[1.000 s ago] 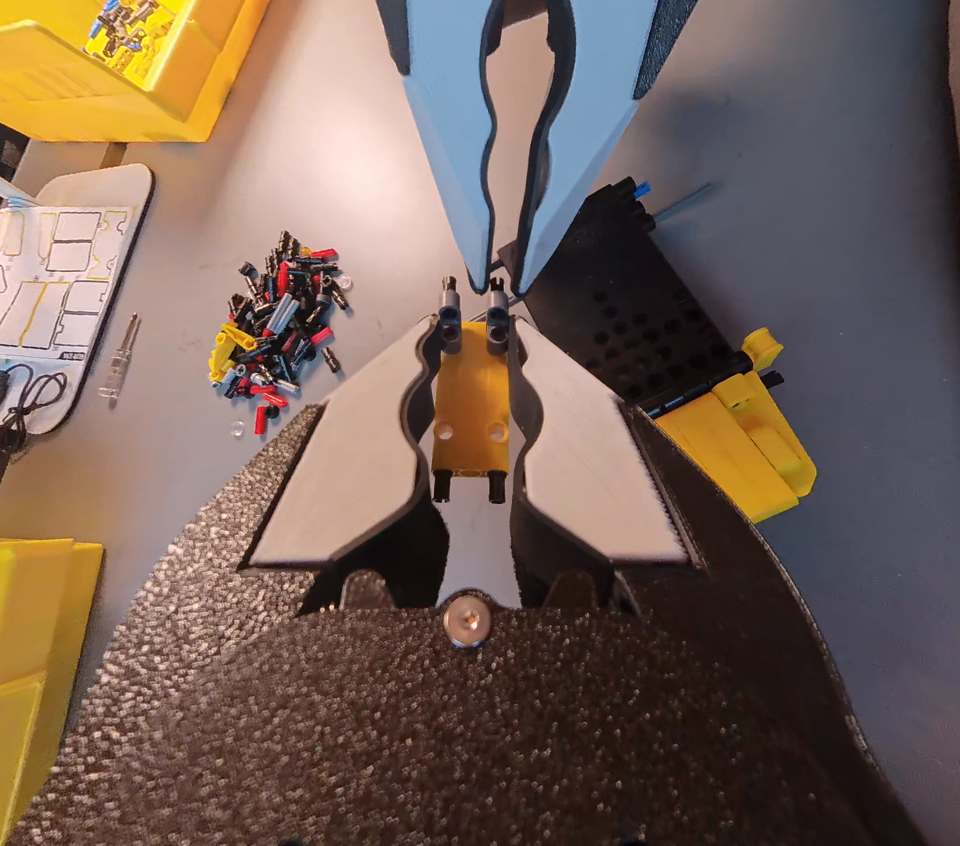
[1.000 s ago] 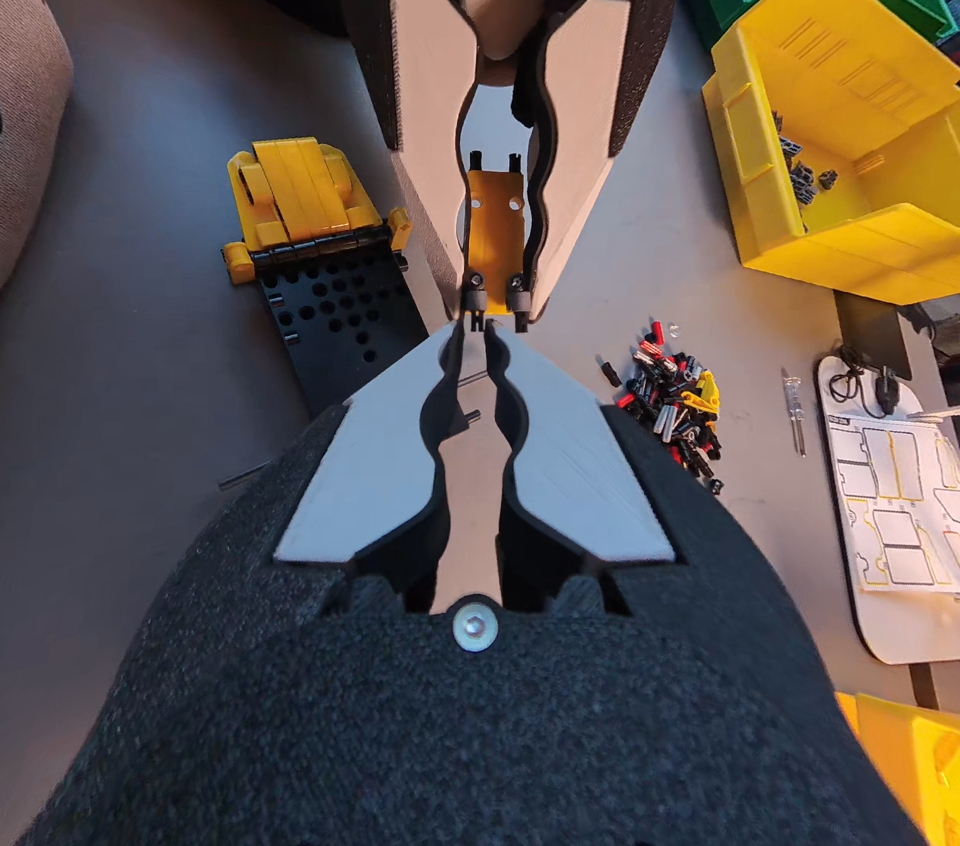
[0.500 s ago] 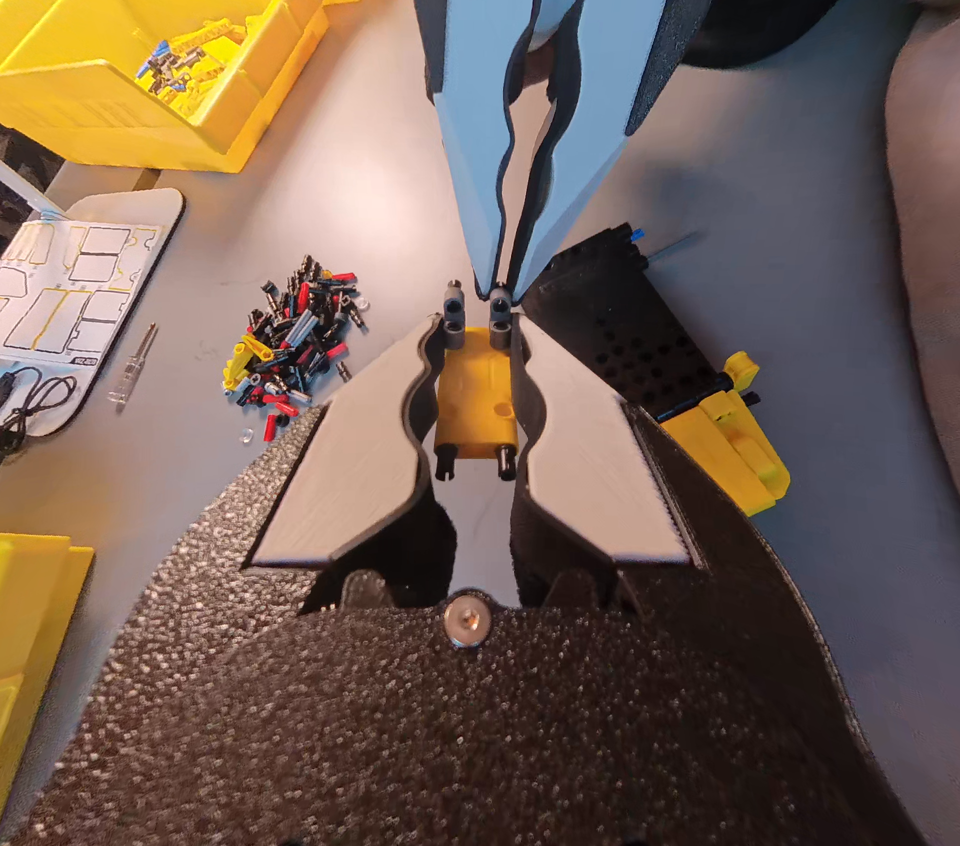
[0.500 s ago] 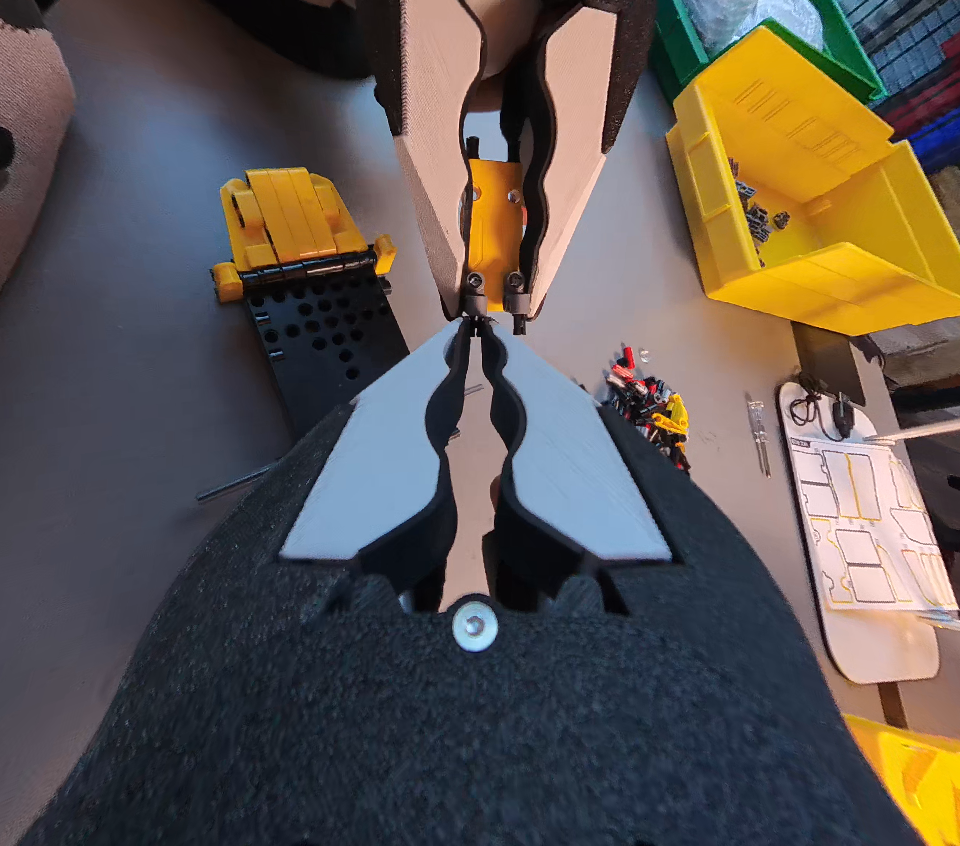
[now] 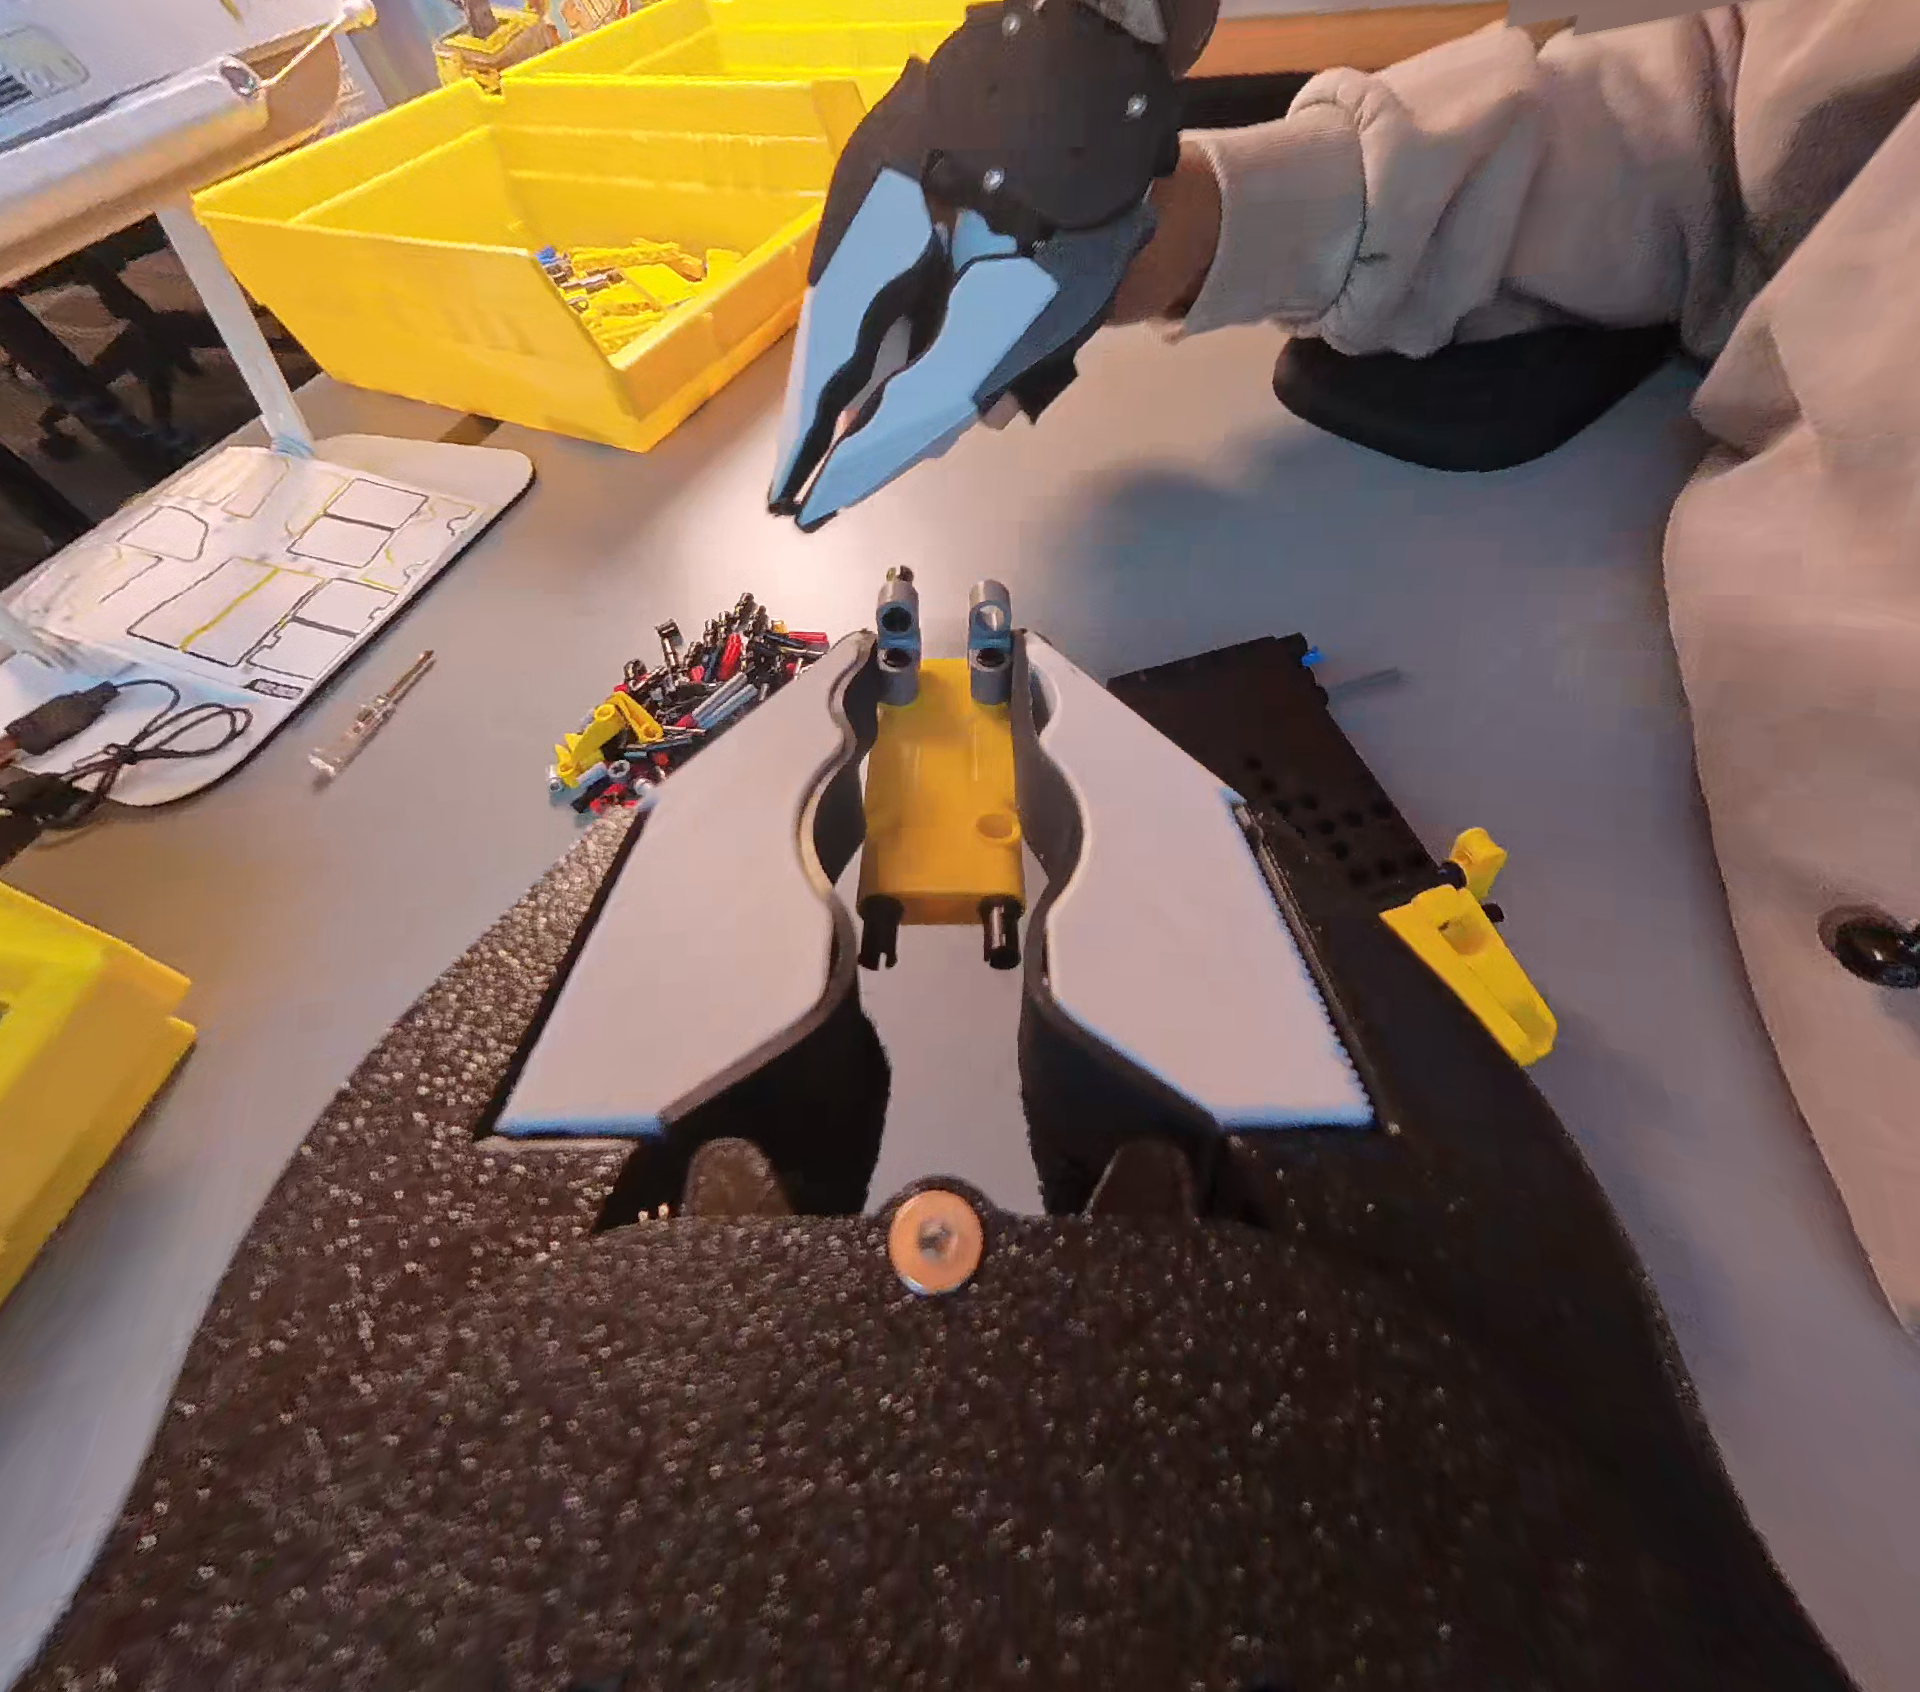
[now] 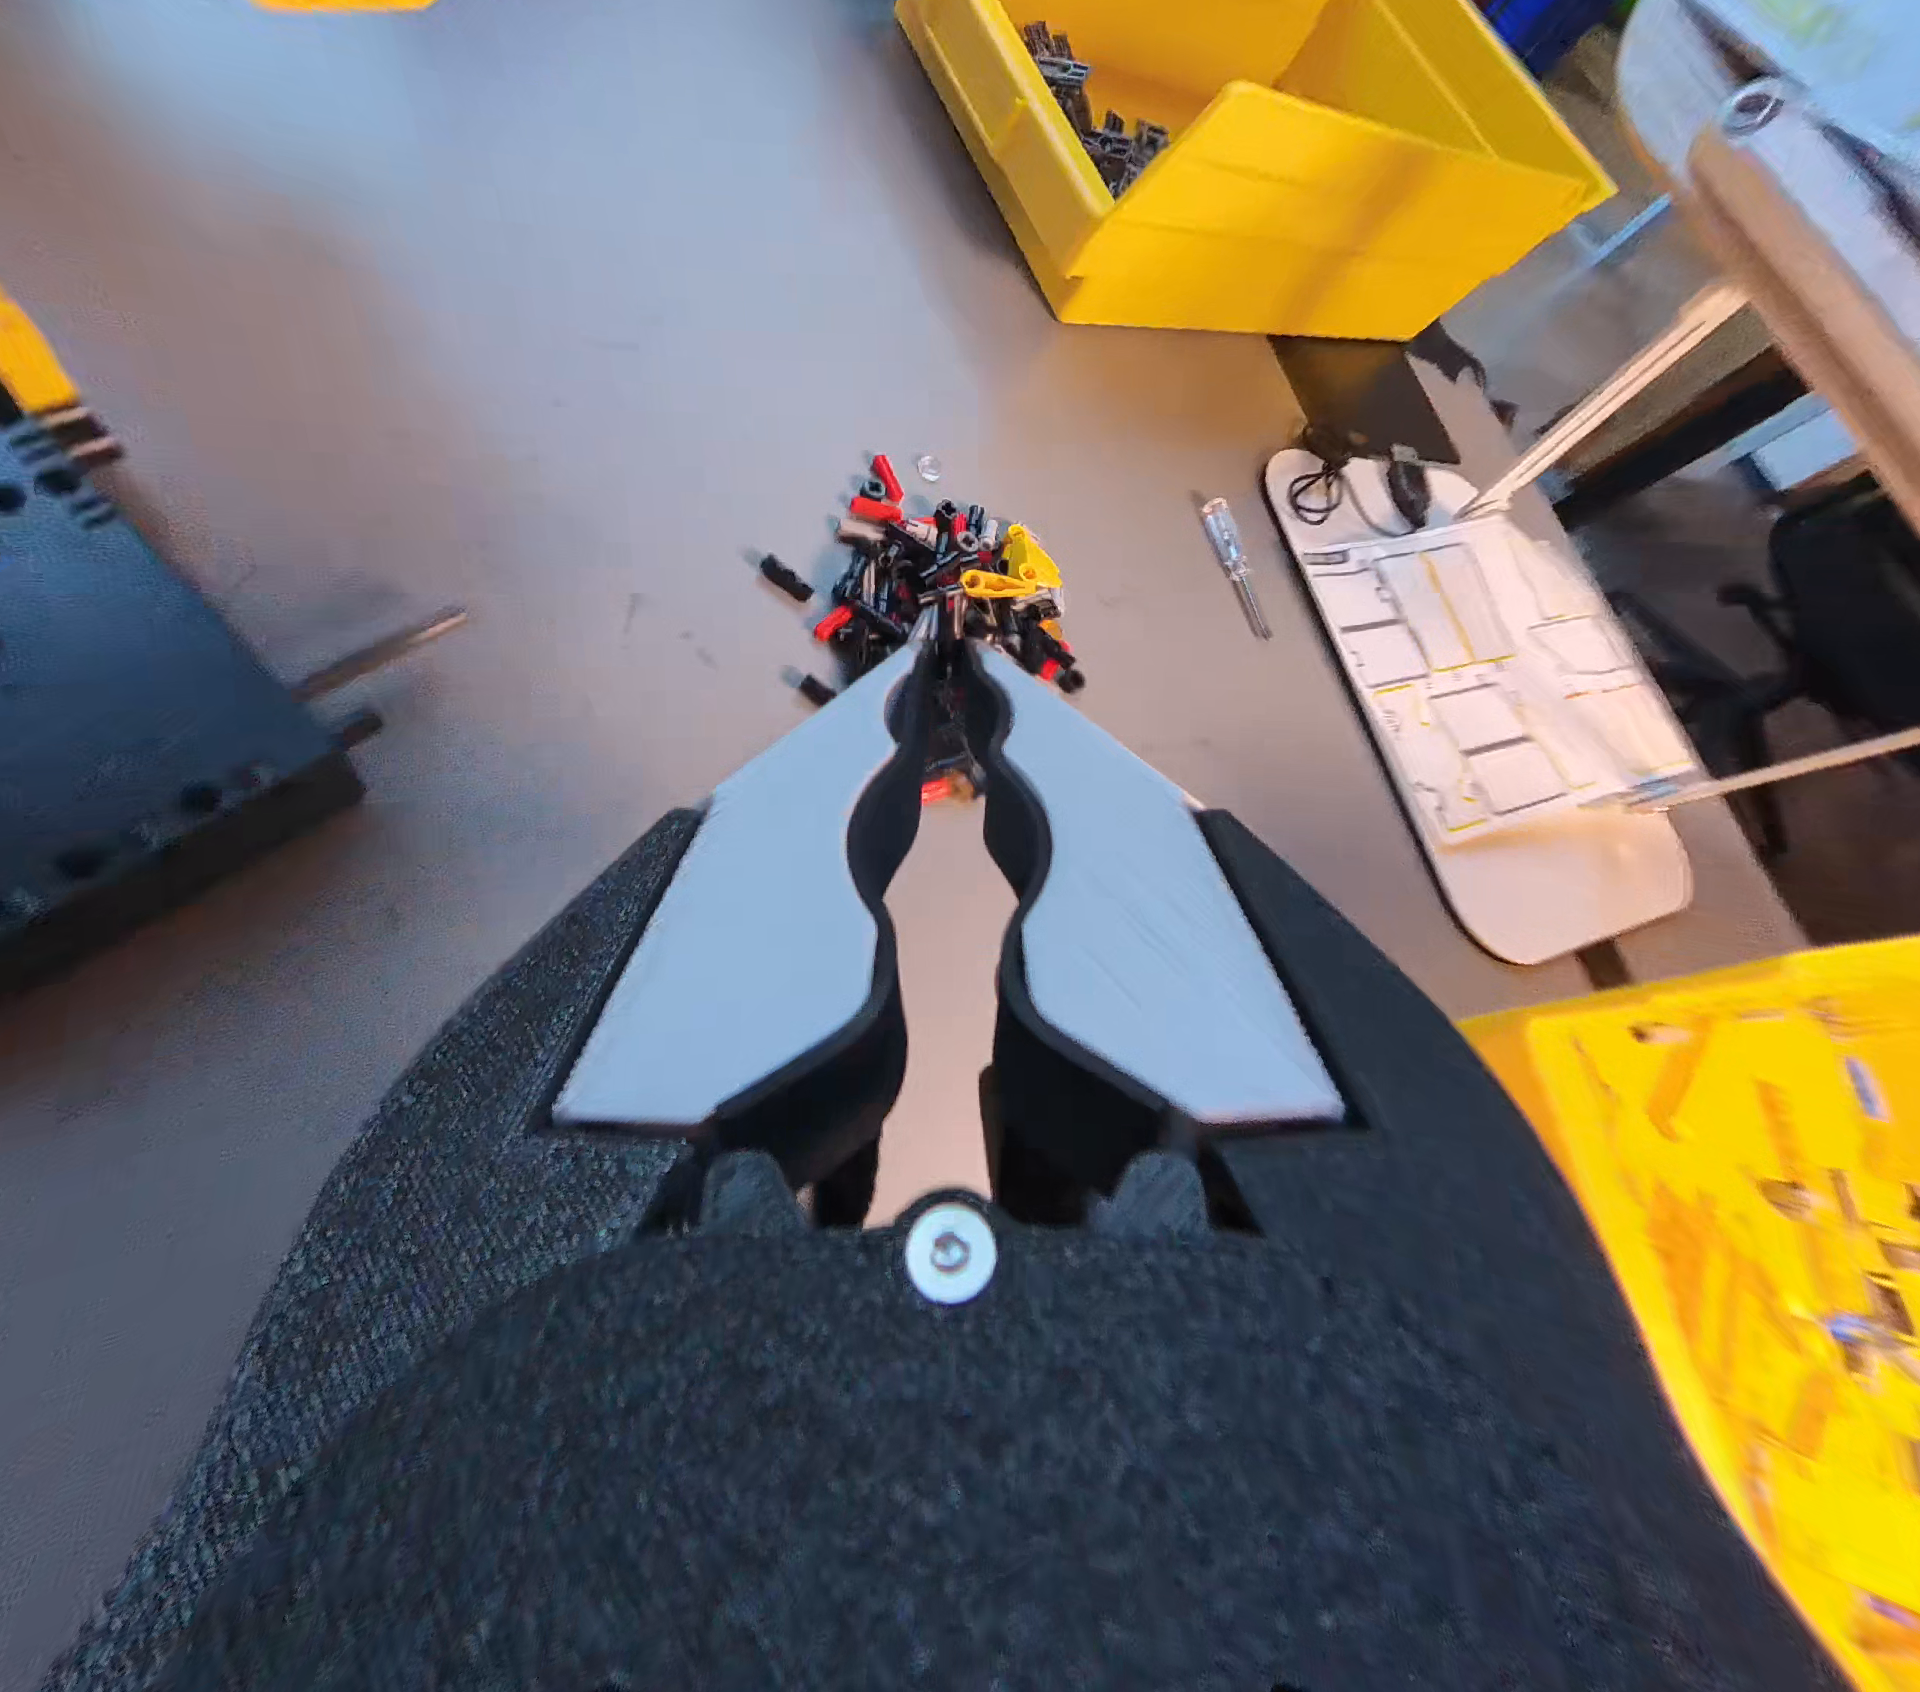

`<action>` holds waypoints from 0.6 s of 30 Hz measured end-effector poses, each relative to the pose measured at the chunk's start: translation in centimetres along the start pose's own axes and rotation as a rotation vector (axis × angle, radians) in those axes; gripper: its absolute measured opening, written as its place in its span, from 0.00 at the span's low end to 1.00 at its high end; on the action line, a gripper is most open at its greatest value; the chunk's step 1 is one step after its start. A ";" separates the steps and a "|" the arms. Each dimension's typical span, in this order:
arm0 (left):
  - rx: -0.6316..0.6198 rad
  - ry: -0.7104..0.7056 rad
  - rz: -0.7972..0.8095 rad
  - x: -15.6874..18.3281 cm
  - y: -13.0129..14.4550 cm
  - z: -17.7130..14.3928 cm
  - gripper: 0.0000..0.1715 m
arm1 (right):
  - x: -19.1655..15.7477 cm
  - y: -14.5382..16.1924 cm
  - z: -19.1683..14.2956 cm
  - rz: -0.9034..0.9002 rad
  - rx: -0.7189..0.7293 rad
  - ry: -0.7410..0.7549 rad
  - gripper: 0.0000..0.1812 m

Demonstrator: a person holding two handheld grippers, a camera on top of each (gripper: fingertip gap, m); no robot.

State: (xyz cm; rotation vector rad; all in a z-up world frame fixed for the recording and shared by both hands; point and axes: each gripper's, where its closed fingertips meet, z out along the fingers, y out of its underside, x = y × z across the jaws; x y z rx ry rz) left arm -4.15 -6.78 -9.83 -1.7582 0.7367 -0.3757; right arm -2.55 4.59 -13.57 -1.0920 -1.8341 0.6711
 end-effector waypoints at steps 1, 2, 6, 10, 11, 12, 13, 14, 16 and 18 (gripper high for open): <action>0.006 0.004 -0.022 -0.2 0.3 0.2 0.14 | 0.3 0.1 1.1 0.050 -0.001 -0.010 0.02; 0.007 -0.003 -0.039 -0.4 0.6 0.5 0.14 | 0.7 0.3 2.3 0.075 -0.010 -0.008 0.02; 0.021 -0.026 -0.056 -0.4 1.4 0.8 0.14 | 0.0 2.7 5.7 0.087 -0.105 -0.050 0.09; 0.029 -0.025 -0.019 -0.1 1.5 0.8 0.14 | -0.5 0.1 4.4 0.124 0.016 -0.077 0.27; 0.026 -0.025 -0.012 -0.1 1.5 0.9 0.14 | -0.8 -1.1 3.7 0.102 0.066 -0.087 0.28; 0.022 -0.015 0.000 0.1 1.6 1.0 0.14 | -1.6 -1.8 3.2 0.069 0.082 -0.114 0.26; 0.015 -0.010 0.012 0.3 1.7 1.1 0.14 | -2.7 -2.3 2.8 0.040 0.077 -0.153 0.25; 0.003 -0.012 0.025 0.4 1.9 1.3 0.14 | -3.7 -2.7 2.5 0.017 0.078 -0.184 0.24; -0.040 -0.012 0.061 0.7 2.5 1.6 0.14 | -5.7 -3.9 2.0 -0.018 0.113 -0.244 0.17; -0.084 -0.020 0.109 1.0 3.2 2.0 0.14 | -7.6 -4.3 1.8 -0.078 0.112 -0.297 0.10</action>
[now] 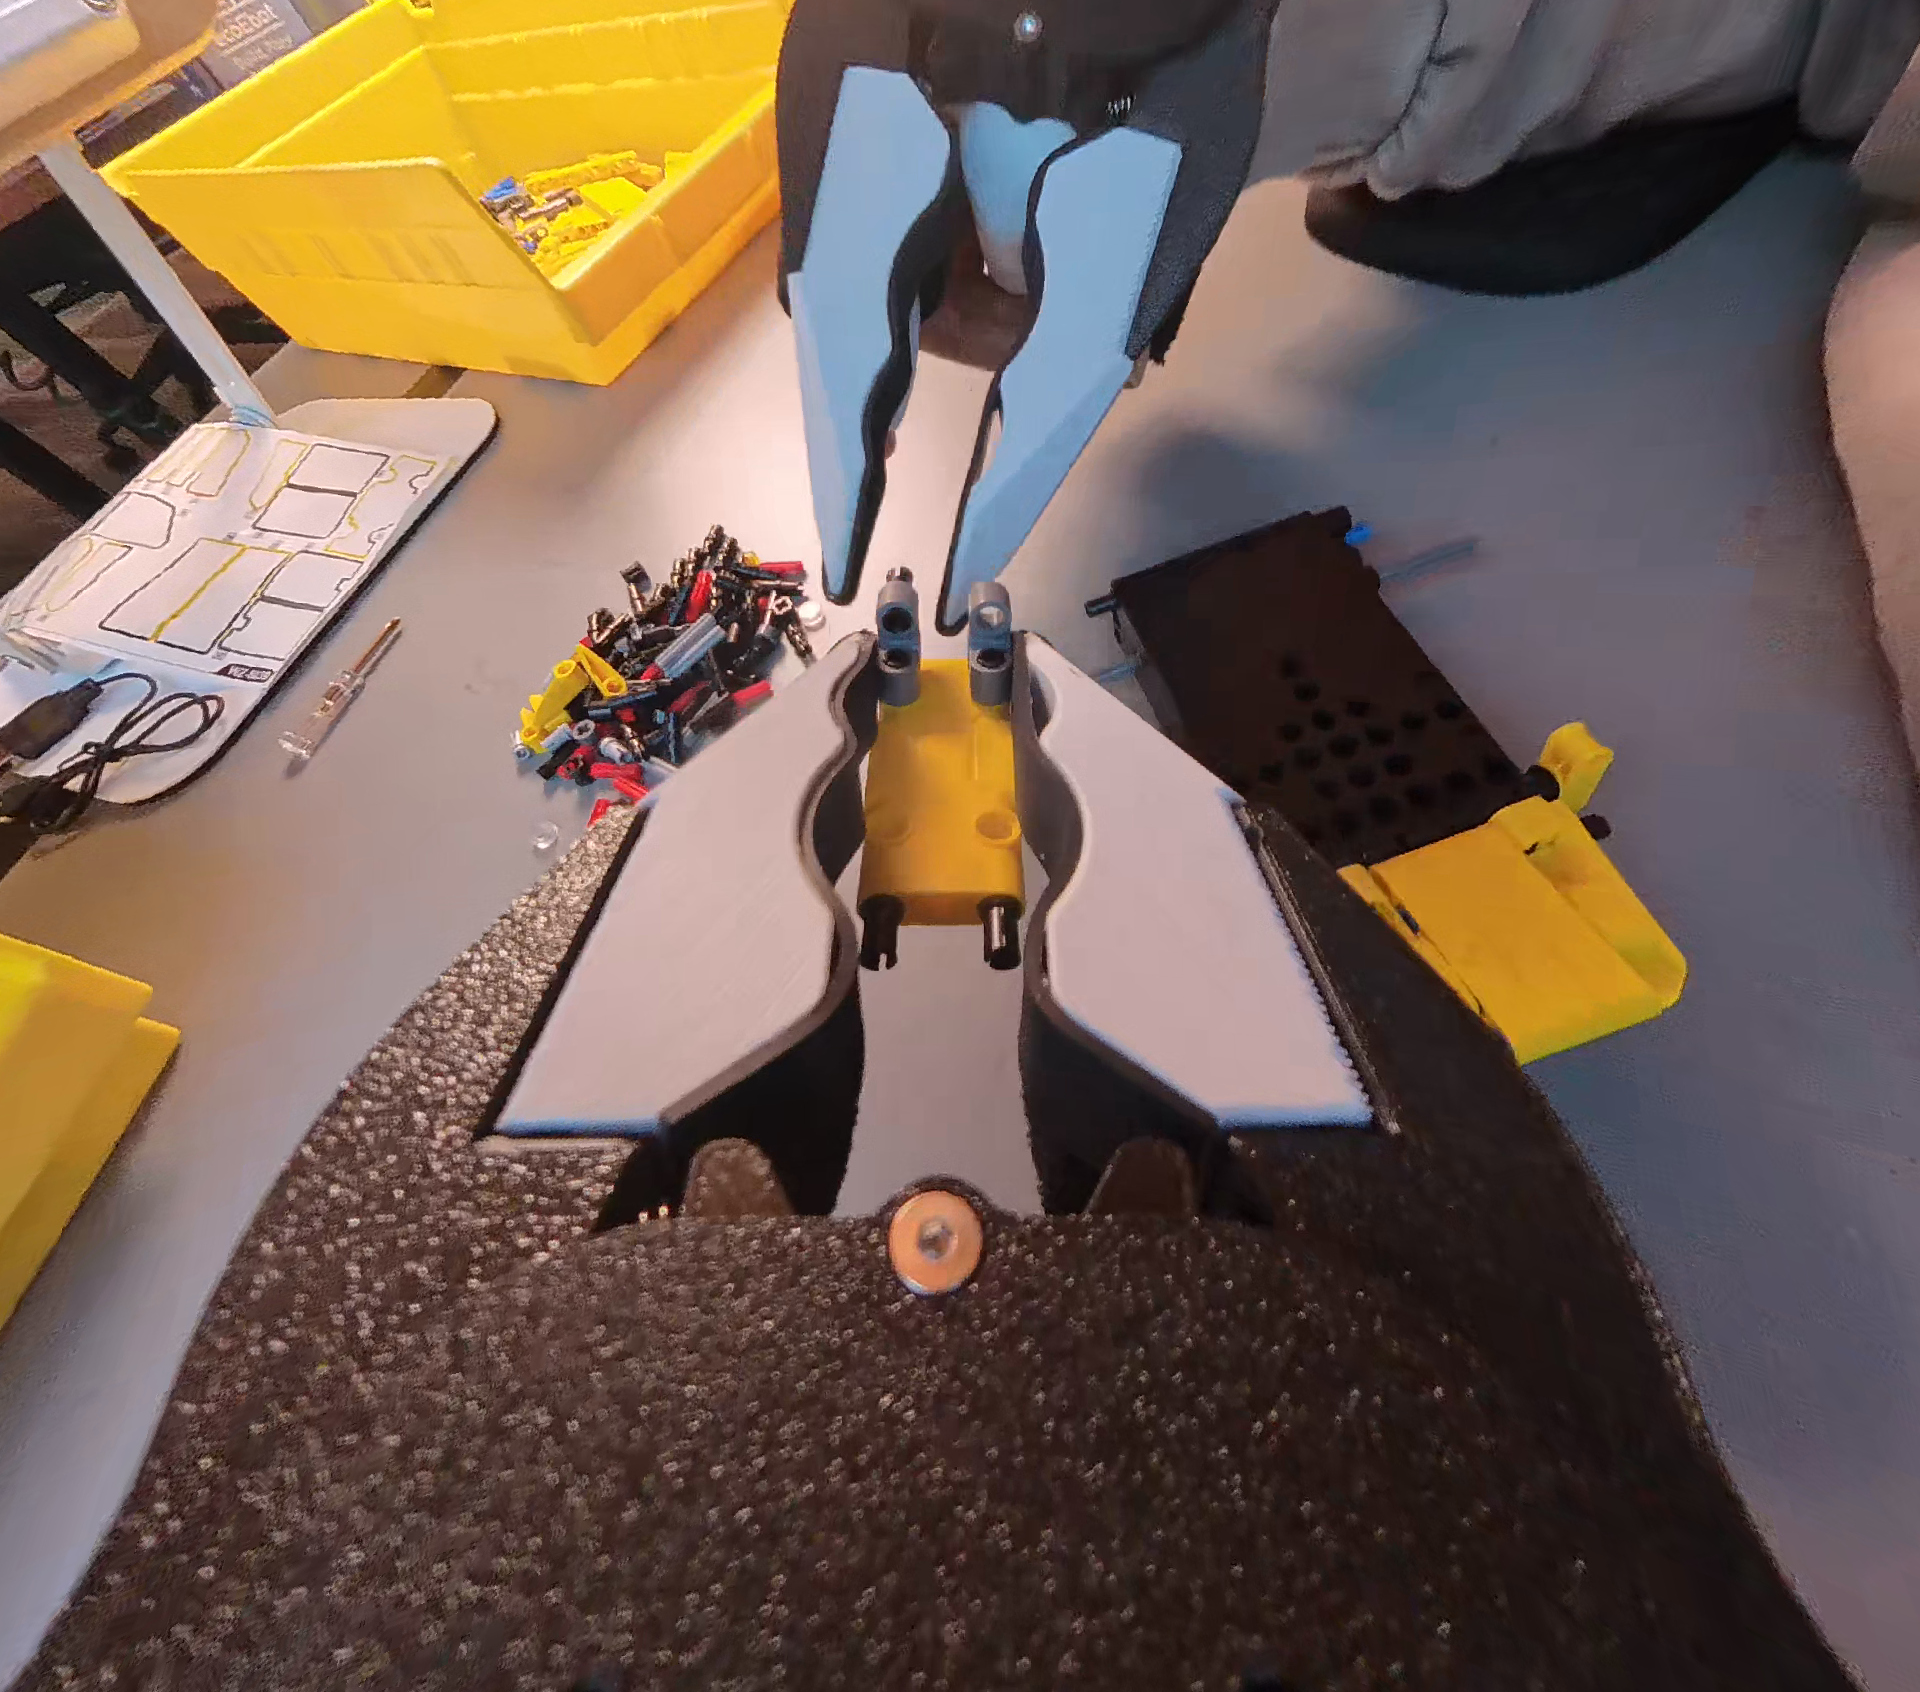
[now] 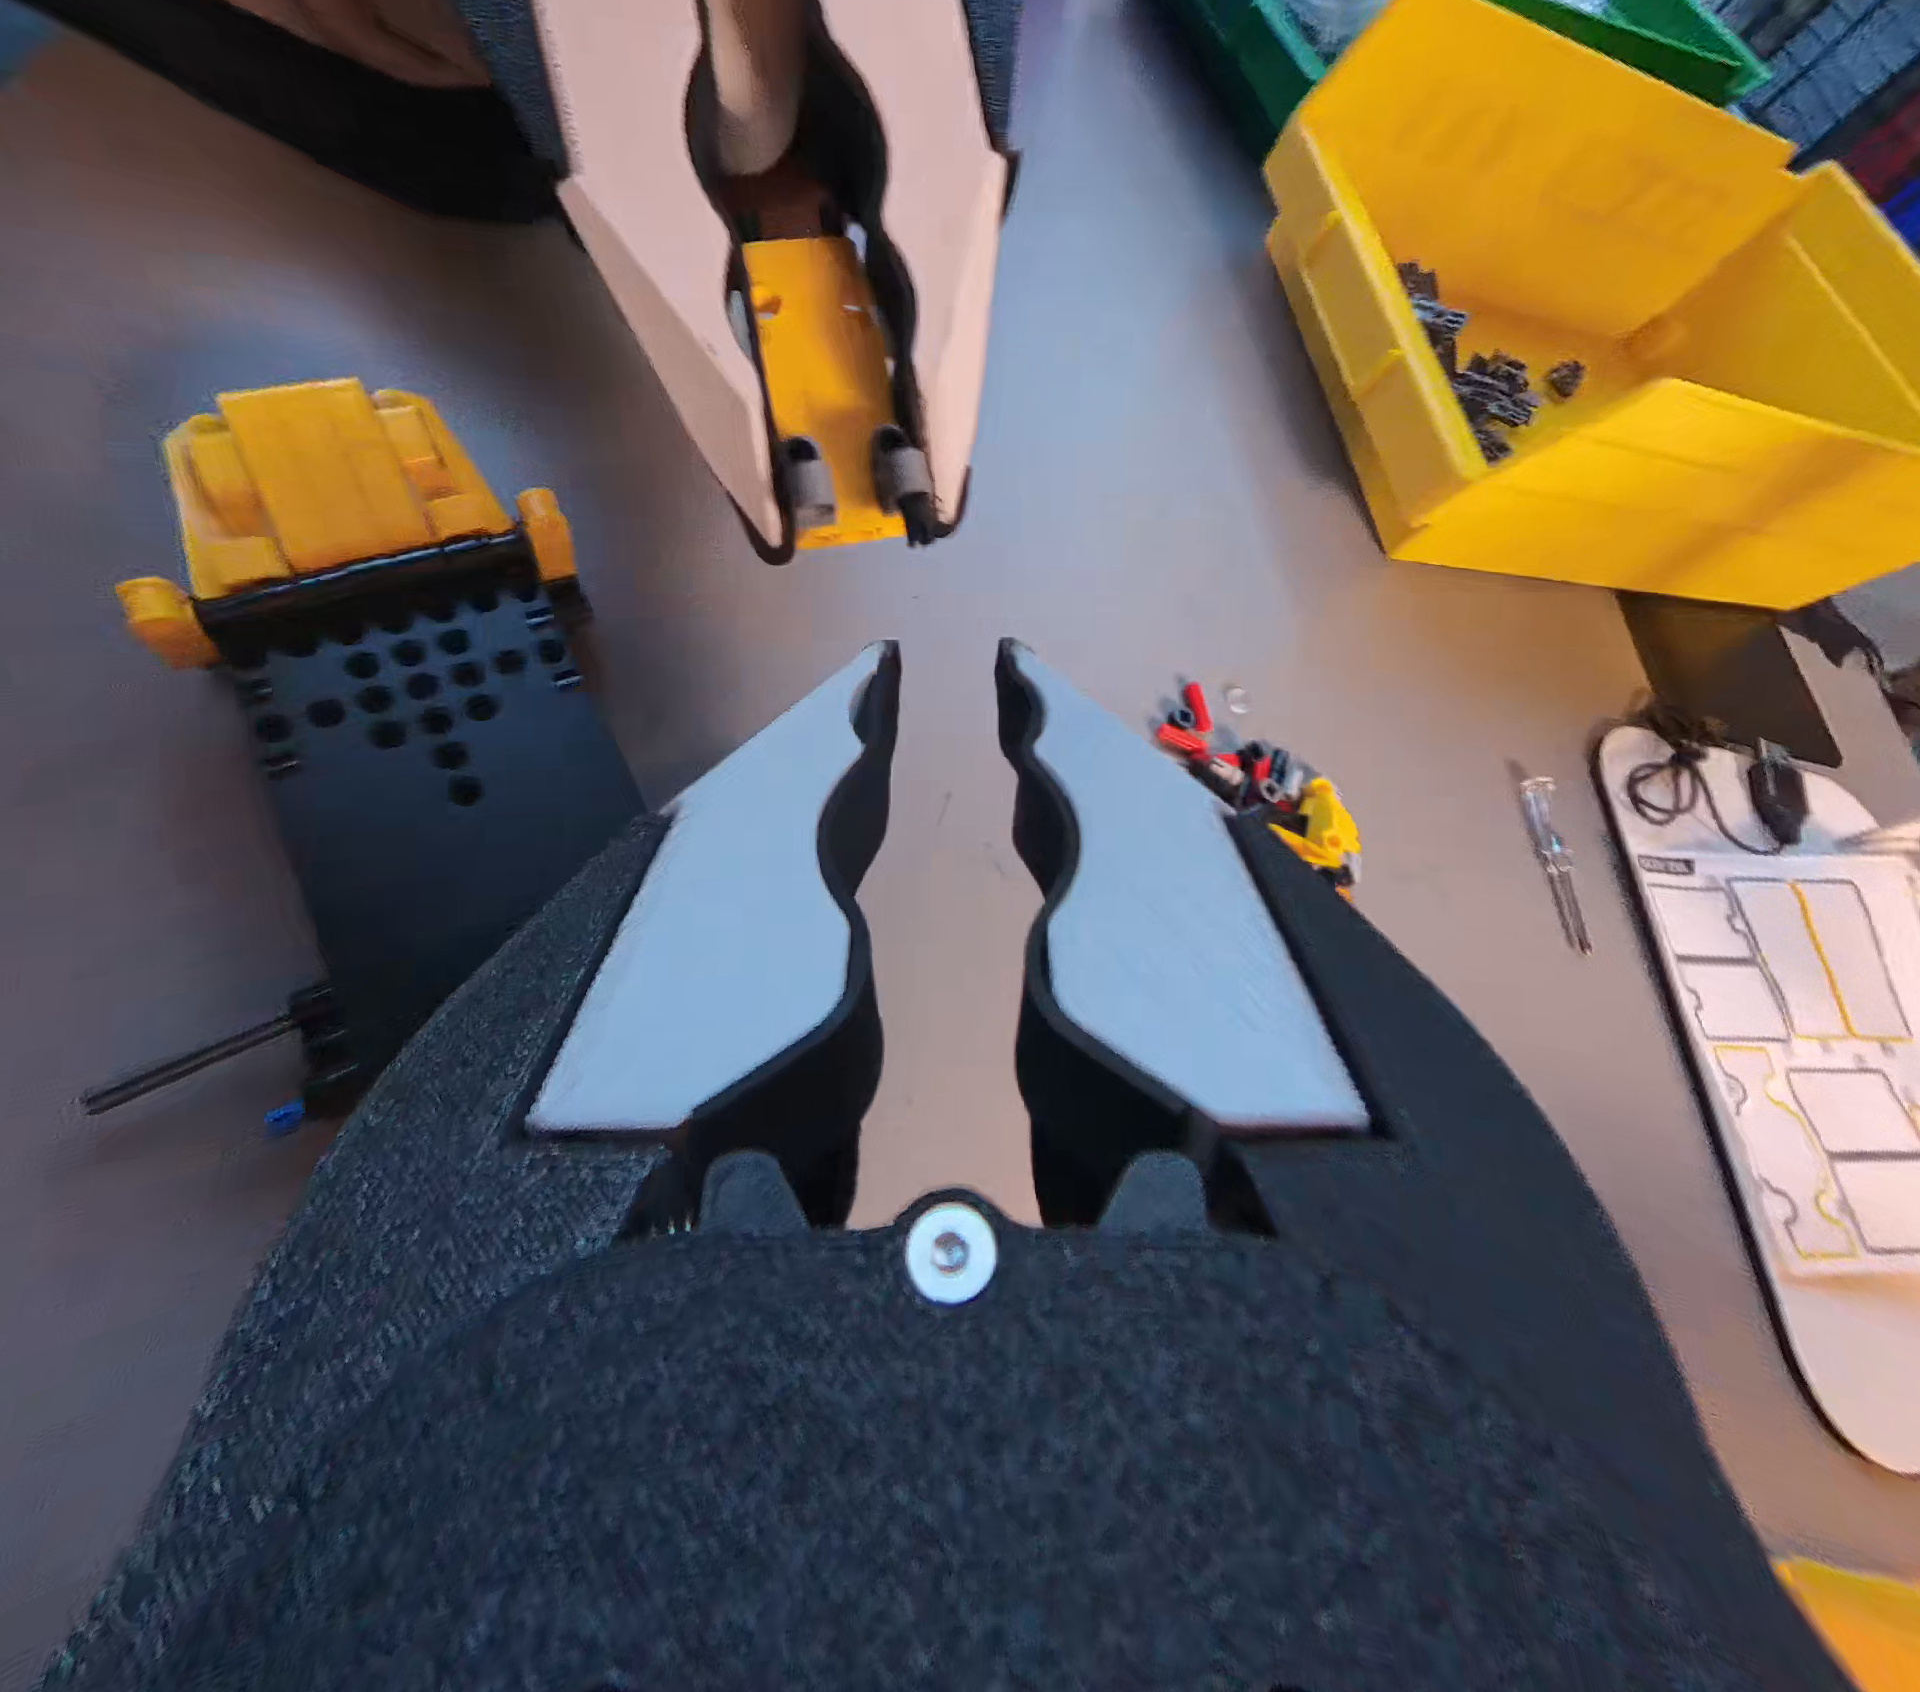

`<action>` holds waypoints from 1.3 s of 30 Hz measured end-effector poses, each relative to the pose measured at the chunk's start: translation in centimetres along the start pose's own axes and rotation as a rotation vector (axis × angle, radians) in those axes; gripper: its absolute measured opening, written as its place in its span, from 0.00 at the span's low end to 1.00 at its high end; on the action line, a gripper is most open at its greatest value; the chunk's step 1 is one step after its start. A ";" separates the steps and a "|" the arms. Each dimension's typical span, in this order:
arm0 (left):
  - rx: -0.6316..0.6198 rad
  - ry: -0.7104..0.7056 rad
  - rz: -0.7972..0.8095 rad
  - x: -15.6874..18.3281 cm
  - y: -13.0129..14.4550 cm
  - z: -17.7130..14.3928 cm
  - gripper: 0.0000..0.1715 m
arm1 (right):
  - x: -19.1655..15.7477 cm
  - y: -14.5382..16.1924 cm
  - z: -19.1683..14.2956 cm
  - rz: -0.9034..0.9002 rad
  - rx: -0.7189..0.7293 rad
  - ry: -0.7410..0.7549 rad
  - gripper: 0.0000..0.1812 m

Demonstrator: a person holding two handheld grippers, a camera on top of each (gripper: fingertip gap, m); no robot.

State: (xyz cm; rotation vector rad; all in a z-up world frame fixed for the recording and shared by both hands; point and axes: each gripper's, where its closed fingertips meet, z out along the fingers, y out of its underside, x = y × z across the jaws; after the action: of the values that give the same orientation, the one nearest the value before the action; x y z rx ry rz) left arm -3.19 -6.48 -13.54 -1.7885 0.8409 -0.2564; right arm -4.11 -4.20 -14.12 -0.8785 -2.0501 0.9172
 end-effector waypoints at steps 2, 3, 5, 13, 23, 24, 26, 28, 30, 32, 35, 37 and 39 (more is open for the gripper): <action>-0.045 -0.008 0.049 0.3 0.6 0.3 0.14 | -0.8 0.2 0.5 -0.055 -0.049 -0.005 0.10; -0.072 -0.012 0.079 0.4 0.9 0.5 0.14 | -1.2 0.1 0.7 -0.072 -0.061 -0.012 0.10; -0.121 -0.023 0.127 0.6 1.5 0.9 0.14 | -1.5 -0.2 0.9 -0.095 -0.065 -0.011 0.09; -0.223 -0.038 0.215 0.9 2.6 1.2 0.14 | -1.9 0.1 1.2 -0.202 -0.125 0.020 0.02; -0.142 -0.065 0.218 0.6 0.7 0.4 0.13 | -1.7 -1.0 0.6 -0.231 -0.090 0.045 0.01; -0.130 -0.071 0.224 0.6 0.4 0.4 0.14 | -1.7 -1.2 0.3 -0.219 -0.069 0.037 0.01; -0.101 -0.066 0.218 0.7 -0.3 0.2 0.13 | -1.6 -1.7 -0.1 -0.204 -0.036 0.030 0.01; -0.077 -0.063 0.212 0.7 -0.9 0.0 0.14 | -1.6 -2.1 -0.6 -0.189 -0.014 0.016 0.01; -0.074 -0.062 0.224 0.8 -1.1 0.0 0.13 | -1.6 -2.2 -0.8 -0.173 0.003 -0.001 0.01; -0.059 -0.053 0.218 1.0 -1.4 -0.1 0.13 | -1.8 -2.4 -1.1 -0.177 0.010 -0.008 0.01; -0.058 -0.053 0.223 1.0 -1.6 -0.1 0.13 | -1.8 -2.5 -1.3 -0.176 0.014 -0.016 0.01; -0.058 -0.056 0.233 1.0 -1.8 -0.2 0.13 | -1.7 -2.5 -1.5 -0.175 0.020 -0.021 0.01; -0.043 -0.052 0.222 1.0 -2.1 -0.3 0.13 | -1.7 -2.7 -1.7 -0.179 0.023 -0.022 0.01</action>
State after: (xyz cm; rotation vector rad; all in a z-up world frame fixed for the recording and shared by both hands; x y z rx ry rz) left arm -1.77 -7.02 -11.71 -1.7171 1.0046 -0.0475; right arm -2.64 -6.44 -11.65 -0.6635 -2.0946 0.8540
